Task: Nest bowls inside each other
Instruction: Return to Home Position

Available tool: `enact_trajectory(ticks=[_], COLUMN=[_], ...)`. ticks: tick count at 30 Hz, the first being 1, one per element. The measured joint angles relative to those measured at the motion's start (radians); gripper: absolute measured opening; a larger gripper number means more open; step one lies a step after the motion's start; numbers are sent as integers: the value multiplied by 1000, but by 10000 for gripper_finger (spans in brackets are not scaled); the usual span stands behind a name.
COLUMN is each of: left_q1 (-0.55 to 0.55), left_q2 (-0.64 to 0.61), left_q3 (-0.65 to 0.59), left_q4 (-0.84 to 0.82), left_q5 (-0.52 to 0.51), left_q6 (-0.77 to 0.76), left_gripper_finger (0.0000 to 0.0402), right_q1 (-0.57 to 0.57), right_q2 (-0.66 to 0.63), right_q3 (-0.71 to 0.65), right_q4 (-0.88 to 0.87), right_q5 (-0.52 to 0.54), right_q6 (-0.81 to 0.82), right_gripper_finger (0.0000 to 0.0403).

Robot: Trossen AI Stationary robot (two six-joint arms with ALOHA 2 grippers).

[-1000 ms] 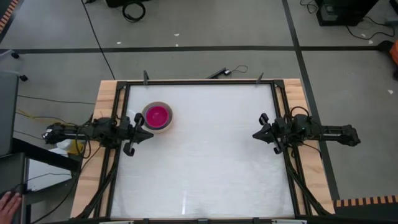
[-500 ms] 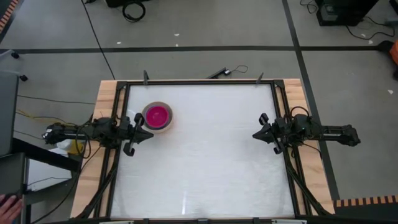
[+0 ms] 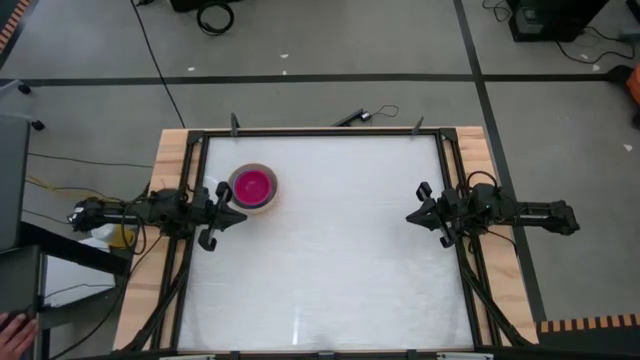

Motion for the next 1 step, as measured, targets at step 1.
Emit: enact_trajectory(ticks=[1], left_q1=[0], left_q2=[0], left_q3=[0], left_q4=[0], left_q5=[0], left_q6=[0], left_gripper_finger=[20], right_q1=[0], right_q2=[0], right_q3=[0], right_q4=[0], right_q5=[0], right_q6=[0], right_gripper_finger=[28])
